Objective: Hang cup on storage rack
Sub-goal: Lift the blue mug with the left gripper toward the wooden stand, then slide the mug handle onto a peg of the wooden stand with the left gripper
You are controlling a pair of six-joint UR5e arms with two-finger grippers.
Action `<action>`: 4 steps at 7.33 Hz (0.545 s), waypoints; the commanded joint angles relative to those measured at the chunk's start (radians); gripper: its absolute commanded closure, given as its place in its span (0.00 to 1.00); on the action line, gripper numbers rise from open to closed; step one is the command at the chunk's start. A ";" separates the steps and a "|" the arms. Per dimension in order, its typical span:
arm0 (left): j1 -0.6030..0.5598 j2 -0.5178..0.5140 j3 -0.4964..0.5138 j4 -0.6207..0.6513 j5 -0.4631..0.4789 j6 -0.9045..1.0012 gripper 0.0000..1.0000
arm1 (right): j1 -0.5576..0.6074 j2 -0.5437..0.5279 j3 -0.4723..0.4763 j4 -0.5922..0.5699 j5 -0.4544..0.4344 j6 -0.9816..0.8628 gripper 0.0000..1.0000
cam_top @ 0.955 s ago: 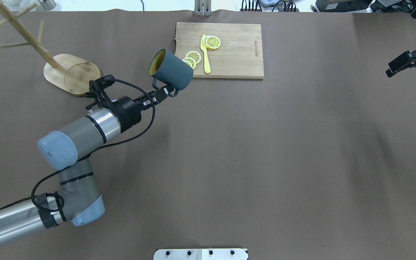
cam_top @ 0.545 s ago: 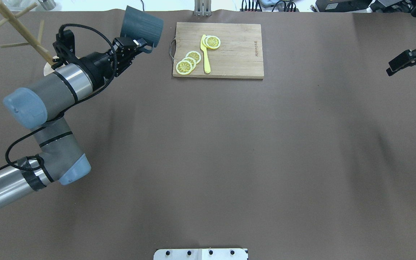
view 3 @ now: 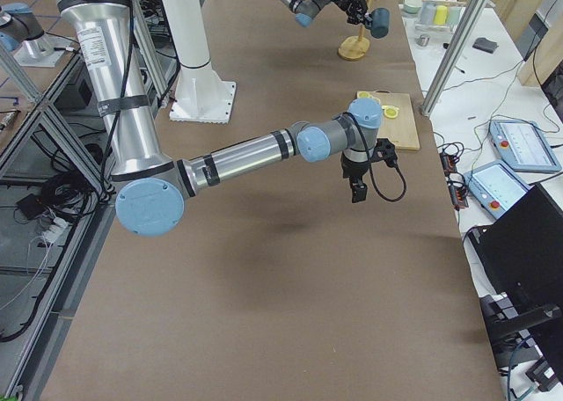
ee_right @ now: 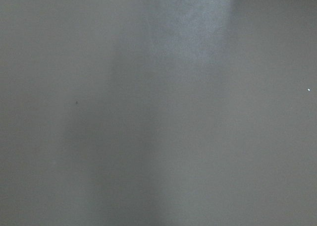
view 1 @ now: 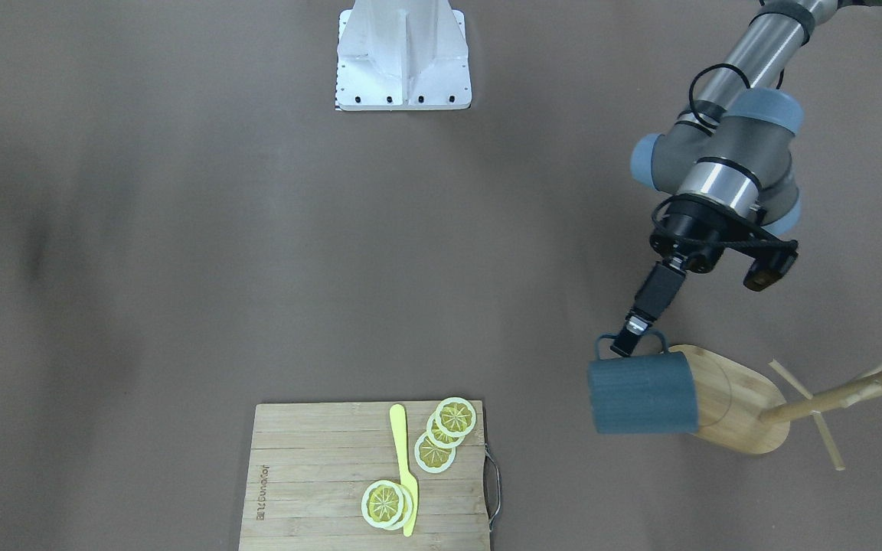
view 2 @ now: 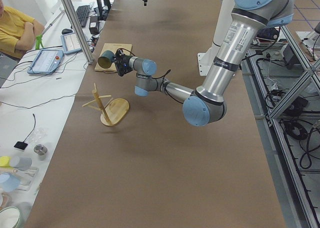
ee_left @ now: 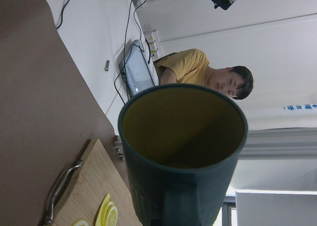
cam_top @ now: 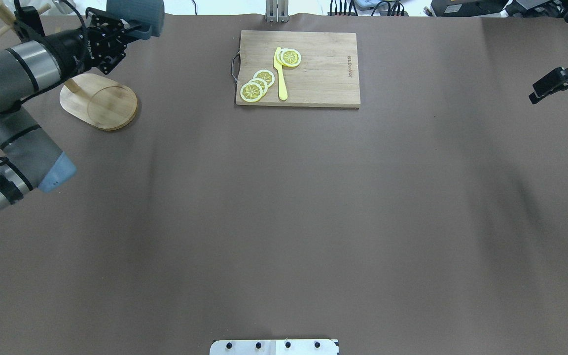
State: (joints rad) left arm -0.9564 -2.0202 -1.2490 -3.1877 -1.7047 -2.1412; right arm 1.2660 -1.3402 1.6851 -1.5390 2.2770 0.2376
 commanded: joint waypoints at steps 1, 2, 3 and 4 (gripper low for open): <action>-0.099 0.002 0.039 -0.026 -0.151 -0.073 1.00 | 0.006 0.001 -0.002 0.002 0.010 0.002 0.00; -0.099 0.003 0.037 -0.062 -0.145 -0.207 1.00 | 0.006 0.003 -0.001 0.003 0.012 0.002 0.00; -0.100 0.012 0.037 -0.110 -0.115 -0.323 1.00 | 0.006 0.003 -0.001 0.003 0.012 0.002 0.00; -0.101 0.024 0.037 -0.129 -0.064 -0.477 1.00 | 0.006 0.006 -0.001 0.002 0.012 0.003 0.00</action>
State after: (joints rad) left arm -1.0548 -2.0083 -1.2123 -3.2810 -1.8159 -2.4441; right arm 1.2716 -1.3369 1.6840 -1.5361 2.2884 0.2396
